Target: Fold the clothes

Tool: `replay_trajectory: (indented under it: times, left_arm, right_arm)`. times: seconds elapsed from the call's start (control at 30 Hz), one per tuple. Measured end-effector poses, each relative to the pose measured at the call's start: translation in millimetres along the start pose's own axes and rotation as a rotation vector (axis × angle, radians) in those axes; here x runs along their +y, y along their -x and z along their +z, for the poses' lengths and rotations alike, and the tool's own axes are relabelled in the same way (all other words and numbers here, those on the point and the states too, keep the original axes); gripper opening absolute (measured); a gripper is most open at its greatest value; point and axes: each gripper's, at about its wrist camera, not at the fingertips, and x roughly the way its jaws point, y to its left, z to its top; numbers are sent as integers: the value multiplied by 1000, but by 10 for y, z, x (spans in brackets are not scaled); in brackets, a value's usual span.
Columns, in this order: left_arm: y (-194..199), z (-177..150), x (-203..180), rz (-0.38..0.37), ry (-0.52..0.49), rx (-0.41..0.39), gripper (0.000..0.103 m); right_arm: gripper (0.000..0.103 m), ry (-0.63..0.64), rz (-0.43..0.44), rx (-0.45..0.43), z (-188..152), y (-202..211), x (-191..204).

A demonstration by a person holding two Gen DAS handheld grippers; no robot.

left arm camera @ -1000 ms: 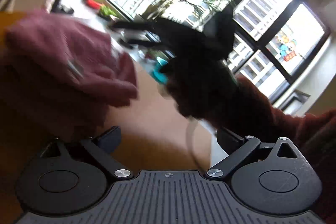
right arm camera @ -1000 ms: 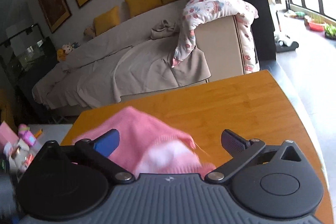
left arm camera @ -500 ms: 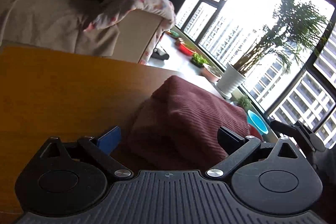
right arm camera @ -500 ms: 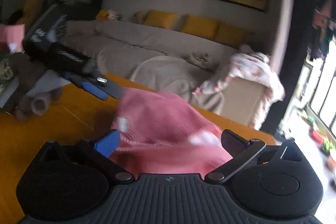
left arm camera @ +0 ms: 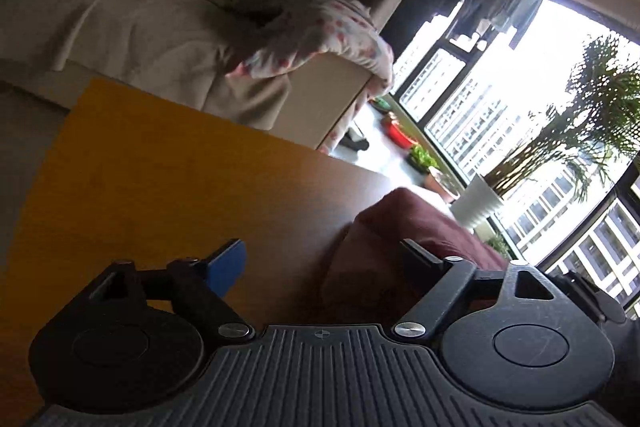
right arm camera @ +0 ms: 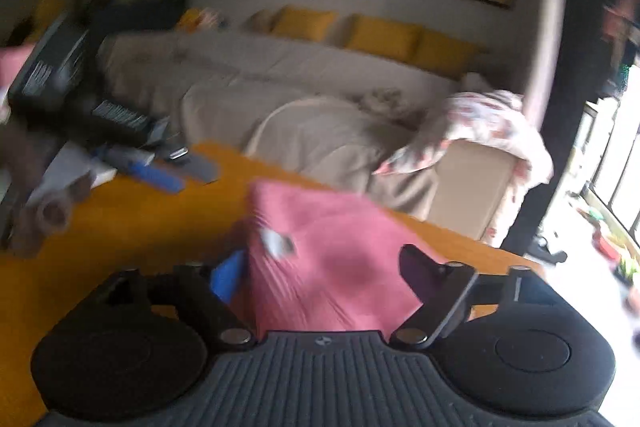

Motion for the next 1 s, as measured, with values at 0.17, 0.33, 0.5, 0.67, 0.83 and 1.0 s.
replay_trajectory:
  times: [0.17,0.33,0.5,0.67,0.83,1.0]
  left_arm:
    - [-96,-110,-35,-19,13,27,81]
    - [-121,-142,-121,-83,-20,40,80]
    - [-325,-233,-353,-284,-34,120,76]
    - [-601,-354,-566,-339,-43,213,76]
    - [-740,-327,-483,-365,57,225,77]
    - [-782,-347,-433,-345,48,241,70]
  right_arm:
    - [79,116,-97,30,-24,-416,270]
    - [52,-296,9,-12,16,-320,-301]
    - [68,-204,-61,-8,-106,-316,-395]
    - [74,64,-150,2,-318,-308,-157]
    - [16,-138,-90,-38,-197,-164,-528]
    - [13,-280,71,-119,152,30,-766]
